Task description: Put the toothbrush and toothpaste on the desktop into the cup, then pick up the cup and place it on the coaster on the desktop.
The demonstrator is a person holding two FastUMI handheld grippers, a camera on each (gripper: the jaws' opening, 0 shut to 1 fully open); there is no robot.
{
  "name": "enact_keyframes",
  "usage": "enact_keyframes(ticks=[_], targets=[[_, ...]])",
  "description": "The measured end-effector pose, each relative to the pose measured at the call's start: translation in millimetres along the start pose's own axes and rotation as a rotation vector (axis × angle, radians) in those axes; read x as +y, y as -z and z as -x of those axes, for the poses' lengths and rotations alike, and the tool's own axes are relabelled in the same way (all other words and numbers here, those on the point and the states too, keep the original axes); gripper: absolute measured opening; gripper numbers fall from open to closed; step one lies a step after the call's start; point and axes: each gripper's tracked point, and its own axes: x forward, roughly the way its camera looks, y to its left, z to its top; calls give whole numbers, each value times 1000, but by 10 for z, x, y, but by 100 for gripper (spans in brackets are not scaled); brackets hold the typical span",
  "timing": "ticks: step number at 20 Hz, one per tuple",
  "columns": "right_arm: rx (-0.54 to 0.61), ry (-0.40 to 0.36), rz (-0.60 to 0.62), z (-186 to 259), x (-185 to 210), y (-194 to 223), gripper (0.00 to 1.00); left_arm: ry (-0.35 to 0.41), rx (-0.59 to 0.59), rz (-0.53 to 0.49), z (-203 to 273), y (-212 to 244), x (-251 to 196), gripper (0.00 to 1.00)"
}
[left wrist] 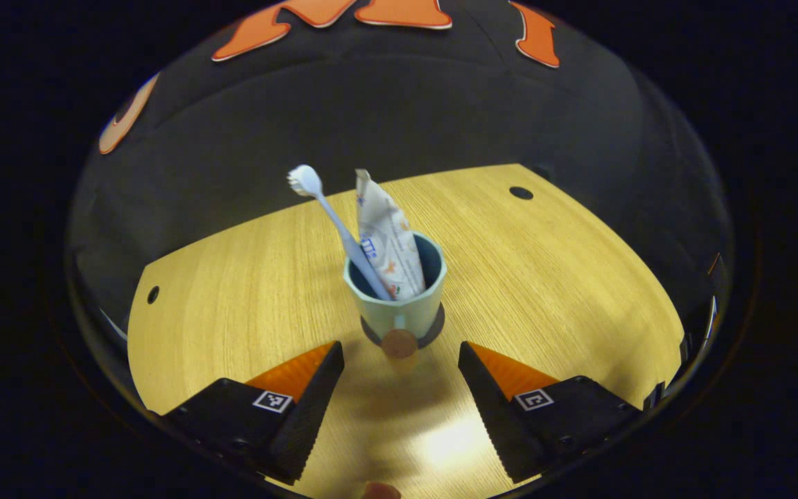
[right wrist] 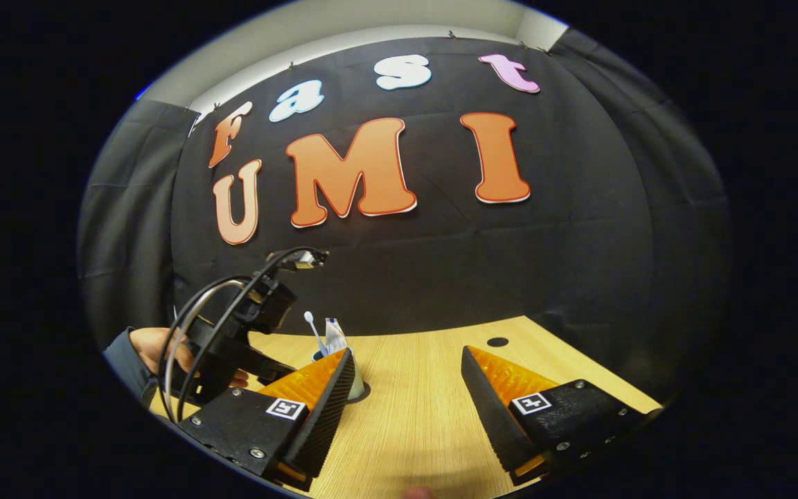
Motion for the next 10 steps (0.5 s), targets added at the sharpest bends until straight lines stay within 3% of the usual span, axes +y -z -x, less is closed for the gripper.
enact_keyframes(ticks=[10], targets=[[-180,-94,110,-85,759,-519,93,-269,-558,51,1688,-460,1098,99]])
